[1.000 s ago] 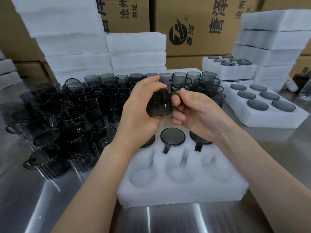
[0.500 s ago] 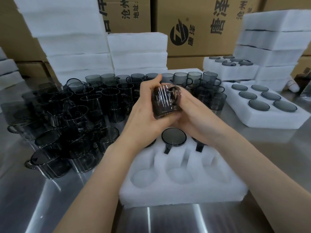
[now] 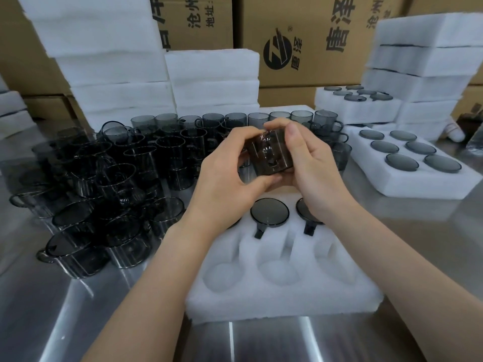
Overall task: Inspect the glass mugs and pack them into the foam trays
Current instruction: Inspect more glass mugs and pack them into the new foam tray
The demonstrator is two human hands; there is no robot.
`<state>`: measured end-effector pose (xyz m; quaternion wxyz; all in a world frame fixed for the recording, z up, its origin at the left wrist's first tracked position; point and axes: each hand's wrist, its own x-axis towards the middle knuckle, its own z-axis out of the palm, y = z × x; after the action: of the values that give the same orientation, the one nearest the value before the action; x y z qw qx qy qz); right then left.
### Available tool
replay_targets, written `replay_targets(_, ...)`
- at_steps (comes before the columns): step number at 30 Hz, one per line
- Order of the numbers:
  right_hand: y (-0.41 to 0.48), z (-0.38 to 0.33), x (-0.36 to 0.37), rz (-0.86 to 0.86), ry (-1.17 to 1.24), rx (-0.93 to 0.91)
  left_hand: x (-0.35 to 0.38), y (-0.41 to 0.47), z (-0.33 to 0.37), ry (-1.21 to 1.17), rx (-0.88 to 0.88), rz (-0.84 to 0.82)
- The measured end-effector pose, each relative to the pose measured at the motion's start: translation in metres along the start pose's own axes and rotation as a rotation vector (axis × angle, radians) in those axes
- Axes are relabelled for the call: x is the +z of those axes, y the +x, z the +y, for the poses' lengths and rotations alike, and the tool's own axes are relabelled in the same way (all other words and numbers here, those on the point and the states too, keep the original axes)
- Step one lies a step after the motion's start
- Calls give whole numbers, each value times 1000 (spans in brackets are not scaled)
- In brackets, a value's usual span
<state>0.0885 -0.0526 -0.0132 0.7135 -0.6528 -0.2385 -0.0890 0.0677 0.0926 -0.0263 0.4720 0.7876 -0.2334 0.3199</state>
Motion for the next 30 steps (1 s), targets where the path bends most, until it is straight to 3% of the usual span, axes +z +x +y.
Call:
replay_targets(8, 5, 6, -2, 15, 159, 118, 0, -1, -2, -126, -27, -36)
replay_targets(14, 7, 5, -2, -232, 413, 394, 0, -2, -4, -155, -85, -60)
replay_targets(20, 5, 8, 0, -21, 6, 222, 0, -1, 2, 89, -8, -28)
replay_targets(30, 7, 4, -6, 1, 221, 258, -2, -2, 0, -96, 1, -63)
